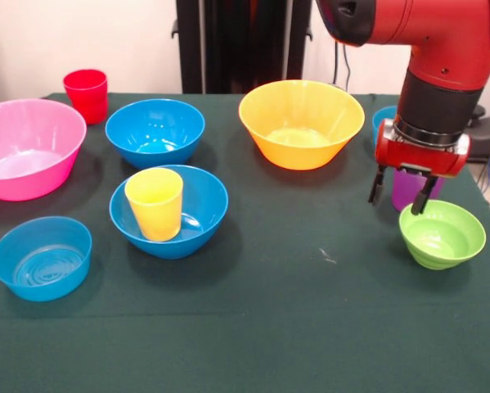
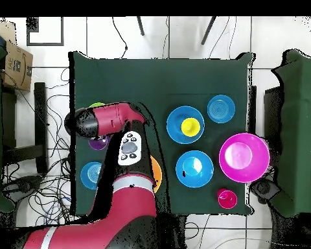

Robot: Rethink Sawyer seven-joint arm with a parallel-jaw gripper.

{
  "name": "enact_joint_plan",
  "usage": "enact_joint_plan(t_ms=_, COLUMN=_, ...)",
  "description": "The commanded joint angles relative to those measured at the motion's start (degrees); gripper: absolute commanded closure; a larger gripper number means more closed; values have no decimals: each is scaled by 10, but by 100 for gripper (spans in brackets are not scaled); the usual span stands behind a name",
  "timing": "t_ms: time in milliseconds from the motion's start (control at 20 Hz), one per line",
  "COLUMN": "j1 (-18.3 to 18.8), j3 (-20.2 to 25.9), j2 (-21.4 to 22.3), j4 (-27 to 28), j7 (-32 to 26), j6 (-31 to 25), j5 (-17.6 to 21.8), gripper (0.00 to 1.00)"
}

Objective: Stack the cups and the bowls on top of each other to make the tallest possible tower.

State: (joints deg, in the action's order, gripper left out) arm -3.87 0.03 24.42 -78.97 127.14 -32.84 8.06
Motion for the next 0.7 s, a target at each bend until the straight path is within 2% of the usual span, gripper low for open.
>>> enact_joint_plan(t_ms=50, j1=-2, j3=40, j2=-35, j4=13, j7=-14, j6=-1, j5=27, gripper=0)
enact_joint_plan(t_ms=500, j1=-20, j3=33, j2=-32, j4=4, j7=12, j6=3, j5=18, gripper=0)
enact_joint_plan(t_ms=700, j1=-22, j3=33, j2=-39, j4=-5, j7=19, j6=22, j5=19, gripper=0)
